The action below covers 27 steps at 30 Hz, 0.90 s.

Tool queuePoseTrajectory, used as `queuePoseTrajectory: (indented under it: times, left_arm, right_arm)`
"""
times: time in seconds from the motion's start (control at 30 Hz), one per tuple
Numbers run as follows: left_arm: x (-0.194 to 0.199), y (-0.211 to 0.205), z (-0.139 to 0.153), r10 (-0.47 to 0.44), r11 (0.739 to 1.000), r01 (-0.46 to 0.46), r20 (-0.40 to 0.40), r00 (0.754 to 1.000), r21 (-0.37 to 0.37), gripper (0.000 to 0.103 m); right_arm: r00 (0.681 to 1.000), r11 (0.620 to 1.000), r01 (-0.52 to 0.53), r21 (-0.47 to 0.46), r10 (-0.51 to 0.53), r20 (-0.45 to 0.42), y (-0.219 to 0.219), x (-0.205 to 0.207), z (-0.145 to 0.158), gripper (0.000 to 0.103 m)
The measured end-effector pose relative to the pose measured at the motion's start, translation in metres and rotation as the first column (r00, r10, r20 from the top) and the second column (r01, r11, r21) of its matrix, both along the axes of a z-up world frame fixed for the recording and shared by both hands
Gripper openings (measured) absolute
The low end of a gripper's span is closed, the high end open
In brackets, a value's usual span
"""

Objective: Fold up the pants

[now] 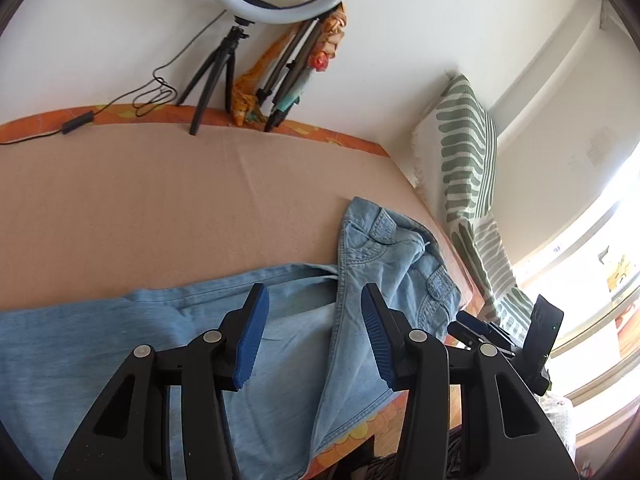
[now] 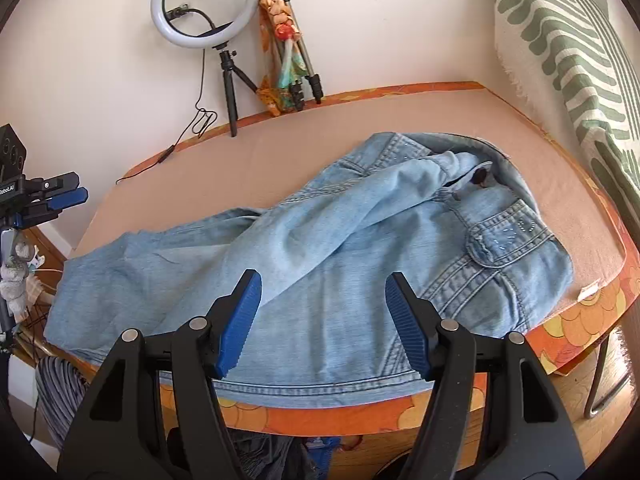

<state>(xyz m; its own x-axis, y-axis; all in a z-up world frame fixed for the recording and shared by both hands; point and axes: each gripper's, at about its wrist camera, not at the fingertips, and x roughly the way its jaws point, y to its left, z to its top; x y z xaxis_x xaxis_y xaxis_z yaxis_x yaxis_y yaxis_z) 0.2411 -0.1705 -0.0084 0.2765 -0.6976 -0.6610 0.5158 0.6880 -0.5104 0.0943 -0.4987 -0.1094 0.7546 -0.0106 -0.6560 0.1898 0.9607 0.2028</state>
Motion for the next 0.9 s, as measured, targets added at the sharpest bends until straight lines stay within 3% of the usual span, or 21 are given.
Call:
queuePoseTrajectory:
  times: [0.23, 0.3, 0.43, 0.63, 0.8, 0.9]
  left_arm:
    - [0.018, -0.103, -0.026, -0.131, 0.991, 0.132, -0.057, 0.99, 0.028, 0.05]
    - [0.028, -0.125, -0.04, -0.138, 0.99, 0.141, -0.105, 0.985, 0.021, 0.055]
    - [0.049, -0.159, -0.074, -0.12, 0.99, 0.13, -0.189, 0.975, 0.045, 0.056]
    - [0.071, -0.179, -0.12, -0.079, 0.993, 0.102, -0.313, 0.947, 0.056, 0.056]
    - [0.079, -0.178, -0.131, -0.069, 0.998, 0.066, -0.37, 0.927, -0.02, 0.055]
    - [0.079, -0.177, -0.134, -0.067, 0.997, 0.045, -0.391, 0.918, -0.064, 0.049]
  right_arm:
    - [0.995, 0.993, 0.104, 0.054, -0.104, -0.002, -0.056, -0.012, -0.005, 0.067]
    - [0.99, 0.99, 0.139, 0.039, -0.139, -0.004, -0.069, -0.016, -0.006, 0.067]
    - [0.982, 0.975, 0.19, 0.112, -0.191, -0.005, -0.098, -0.031, -0.01, 0.067]
    - [0.973, 0.966, 0.232, 0.111, -0.232, -0.017, -0.125, -0.041, -0.013, 0.067]
    - [0.965, 0.959, 0.263, 0.107, -0.261, -0.028, -0.141, -0.041, -0.015, 0.067]
    - [0.961, 0.954, 0.275, 0.117, -0.275, -0.017, -0.148, -0.041, -0.013, 0.067]
